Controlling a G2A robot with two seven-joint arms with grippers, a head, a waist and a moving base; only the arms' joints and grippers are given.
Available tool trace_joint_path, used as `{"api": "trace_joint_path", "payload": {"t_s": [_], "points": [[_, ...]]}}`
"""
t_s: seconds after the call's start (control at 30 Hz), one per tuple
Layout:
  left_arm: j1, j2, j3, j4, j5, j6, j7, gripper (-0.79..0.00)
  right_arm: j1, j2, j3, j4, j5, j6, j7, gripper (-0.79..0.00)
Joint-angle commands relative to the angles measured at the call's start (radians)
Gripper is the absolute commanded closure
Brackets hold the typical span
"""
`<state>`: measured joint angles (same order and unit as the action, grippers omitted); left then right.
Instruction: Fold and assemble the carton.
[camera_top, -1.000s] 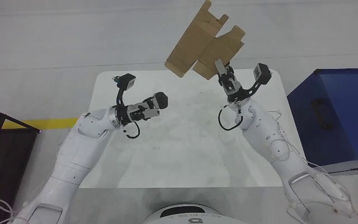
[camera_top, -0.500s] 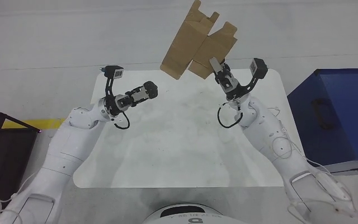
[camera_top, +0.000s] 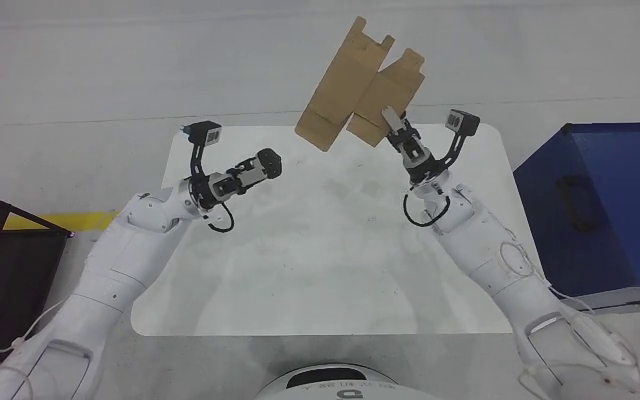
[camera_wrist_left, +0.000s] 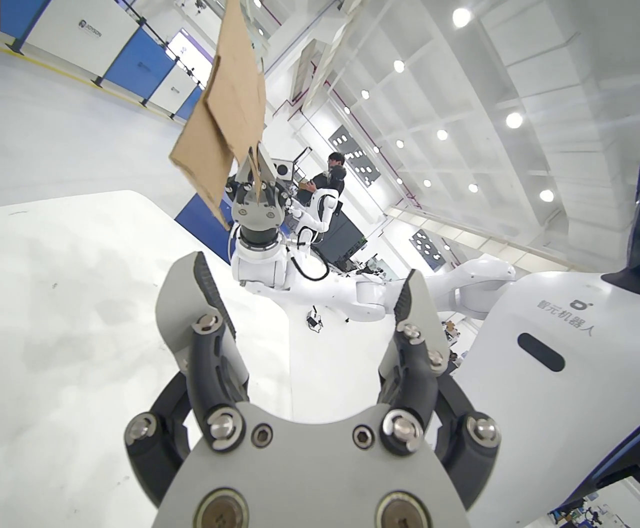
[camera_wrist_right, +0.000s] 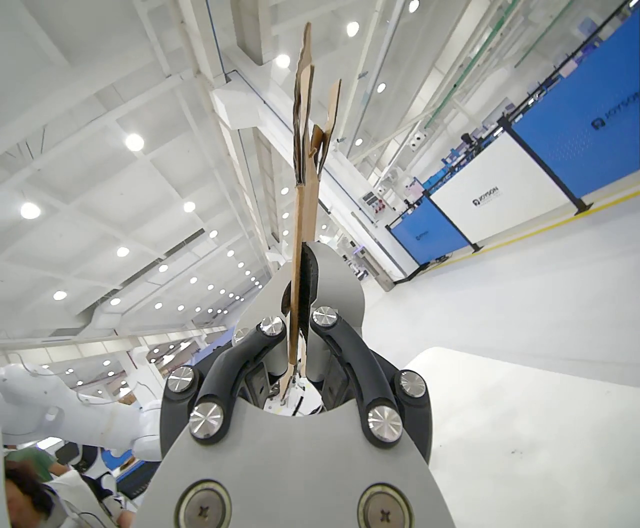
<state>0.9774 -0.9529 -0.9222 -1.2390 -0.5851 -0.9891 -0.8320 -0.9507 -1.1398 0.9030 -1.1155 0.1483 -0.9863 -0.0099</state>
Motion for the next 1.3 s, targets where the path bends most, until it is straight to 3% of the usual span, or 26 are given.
{"api": "trace_joint_path", "payload": {"t_s": [0.0, 0.13, 0.23, 0.57, 0.87, 1.0, 1.27], "points": [[-0.007, 0.006, 0.019, 0.007, 0.023, -0.023, 0.024, -0.643, 0.003, 0.013, 0.022, -0.009, 0.106, 0.044, 0.138, 0.0], [-0.012, 0.017, 0.031, -0.009, 0.033, -0.023, 0.024, -0.628, -0.012, 0.026, 0.027, -0.054, 0.279, 0.113, 0.355, 0.0], [-0.013, 0.02, 0.043, -0.021, 0.039, -0.023, 0.024, -0.597, -0.01, 0.034, 0.047, -0.048, 0.331, 0.167, 0.453, 0.0], [-0.045, 0.019, 0.089, -0.012, 0.078, -0.023, 0.024, -0.471, -0.046, 0.036, 0.063, -0.115, 0.377, 0.252, 0.599, 0.0], [-0.055, 0.013, 0.102, 0.005, 0.081, -0.023, 0.024, -0.391, -0.04, 0.02, 0.05, -0.11, 0.351, 0.302, 0.621, 0.0], [-0.056, 0.011, 0.1, 0.006, 0.09, -0.023, 0.024, -0.4, -0.042, 0.014, 0.063, -0.099, 0.364, 0.279, 0.603, 0.0], [-0.042, 0.009, 0.082, 0.027, 0.101, -0.023, 0.024, -0.529, -0.091, 0.022, 0.133, -0.114, 0.417, 0.217, 0.636, 0.0]]}}
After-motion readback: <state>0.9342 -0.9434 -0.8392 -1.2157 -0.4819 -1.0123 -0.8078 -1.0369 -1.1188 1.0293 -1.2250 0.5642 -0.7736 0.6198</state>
